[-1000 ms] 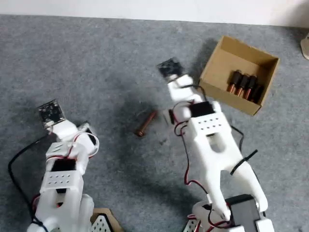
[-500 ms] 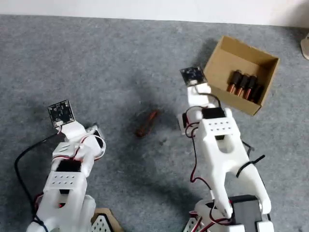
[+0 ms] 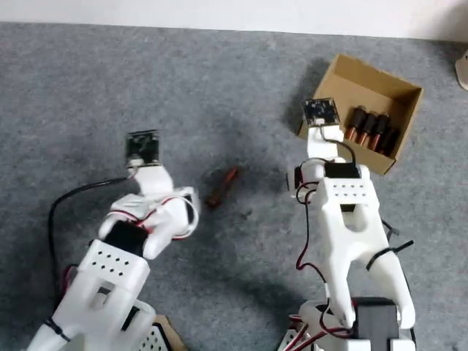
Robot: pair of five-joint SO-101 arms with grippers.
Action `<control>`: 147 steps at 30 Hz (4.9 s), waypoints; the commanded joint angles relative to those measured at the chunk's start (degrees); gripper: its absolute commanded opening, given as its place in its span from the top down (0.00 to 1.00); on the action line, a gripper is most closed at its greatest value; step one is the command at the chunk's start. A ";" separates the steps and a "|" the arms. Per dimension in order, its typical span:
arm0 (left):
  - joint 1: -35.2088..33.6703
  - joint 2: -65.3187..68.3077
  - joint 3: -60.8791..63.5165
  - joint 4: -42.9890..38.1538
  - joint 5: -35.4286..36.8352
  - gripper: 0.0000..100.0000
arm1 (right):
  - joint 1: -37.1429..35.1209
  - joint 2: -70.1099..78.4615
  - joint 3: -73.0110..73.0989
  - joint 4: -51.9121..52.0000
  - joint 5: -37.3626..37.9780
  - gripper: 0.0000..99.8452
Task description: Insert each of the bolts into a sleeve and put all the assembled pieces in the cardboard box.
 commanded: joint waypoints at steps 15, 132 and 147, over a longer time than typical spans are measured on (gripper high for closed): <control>5.14 12.97 -4.53 -8.26 -15.47 0.90 | 1.27 -30.99 13.76 -4.70 -0.35 1.00; 2.86 68.00 -45.76 3.69 -21.45 0.99 | 4.09 -31.60 19.65 -13.23 1.67 1.00; 0.04 48.75 -42.68 3.69 2.81 0.99 | 2.15 -31.25 21.41 -15.87 1.67 1.00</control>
